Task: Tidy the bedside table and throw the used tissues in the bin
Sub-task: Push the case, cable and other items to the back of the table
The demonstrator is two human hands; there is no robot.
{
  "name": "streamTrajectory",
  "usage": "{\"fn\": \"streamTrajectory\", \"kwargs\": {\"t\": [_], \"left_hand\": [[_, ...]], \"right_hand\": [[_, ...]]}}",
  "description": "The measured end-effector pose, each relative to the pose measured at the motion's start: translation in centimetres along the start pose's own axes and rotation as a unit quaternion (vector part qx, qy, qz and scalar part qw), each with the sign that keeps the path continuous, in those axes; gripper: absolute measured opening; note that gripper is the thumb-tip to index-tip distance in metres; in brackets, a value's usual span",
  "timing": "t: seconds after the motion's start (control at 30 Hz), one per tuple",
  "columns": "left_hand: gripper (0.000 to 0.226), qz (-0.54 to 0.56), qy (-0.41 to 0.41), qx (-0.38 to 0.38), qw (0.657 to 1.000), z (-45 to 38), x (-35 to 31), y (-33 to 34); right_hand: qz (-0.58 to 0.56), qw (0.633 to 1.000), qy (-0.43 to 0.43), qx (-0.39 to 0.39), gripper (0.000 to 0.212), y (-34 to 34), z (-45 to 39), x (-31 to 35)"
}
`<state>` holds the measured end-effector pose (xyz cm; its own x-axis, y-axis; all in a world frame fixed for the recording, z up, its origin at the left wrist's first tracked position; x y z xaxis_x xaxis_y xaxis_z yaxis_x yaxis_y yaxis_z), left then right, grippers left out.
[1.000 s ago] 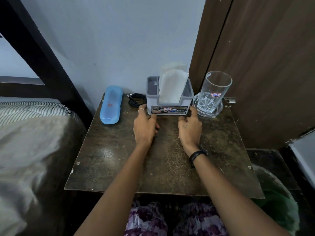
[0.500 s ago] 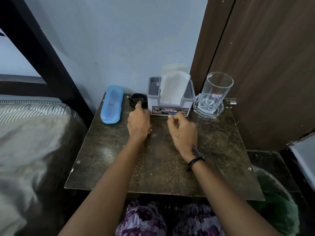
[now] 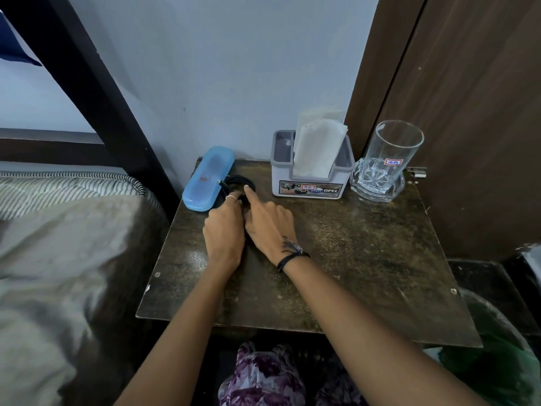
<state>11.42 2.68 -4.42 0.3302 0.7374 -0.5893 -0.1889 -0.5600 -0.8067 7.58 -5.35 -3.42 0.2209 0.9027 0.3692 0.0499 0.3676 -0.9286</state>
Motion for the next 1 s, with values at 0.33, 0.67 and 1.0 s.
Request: {"fn": "streamTrajectory", "kwargs": {"t": [0.33,0.67,1.0], "left_hand": [[0.032,0.088,0.095,0.065,0.989,0.8,-1.8,1.3],[0.043,0.197,-0.001,0.05,0.979,-2.5,-4.7,4.1],[0.035,0.278,0.005,0.03,0.96,-0.2,-4.0,3.7]], "right_hand": [[-0.396,0.831,0.231,-0.314,0.032,0.2,4.7,-6.2],[-0.386,0.856,0.238,-0.248,0.057,-1.0,1.8,-10.2],[-0.365,0.844,0.258,-0.297,0.042,-0.8,3.2,-8.9]]}}
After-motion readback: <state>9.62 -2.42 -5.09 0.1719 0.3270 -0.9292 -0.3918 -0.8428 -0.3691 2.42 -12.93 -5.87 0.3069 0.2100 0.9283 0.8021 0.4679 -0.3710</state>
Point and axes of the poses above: each hand's wrist, its own z-axis away from the middle knuckle, its own y-axis out of the palm, x = y × z, the point moved 2 cm from there along -z, towards the middle knuckle, and after that the axes turned 12 degrees about x, right-handed, at the moved point
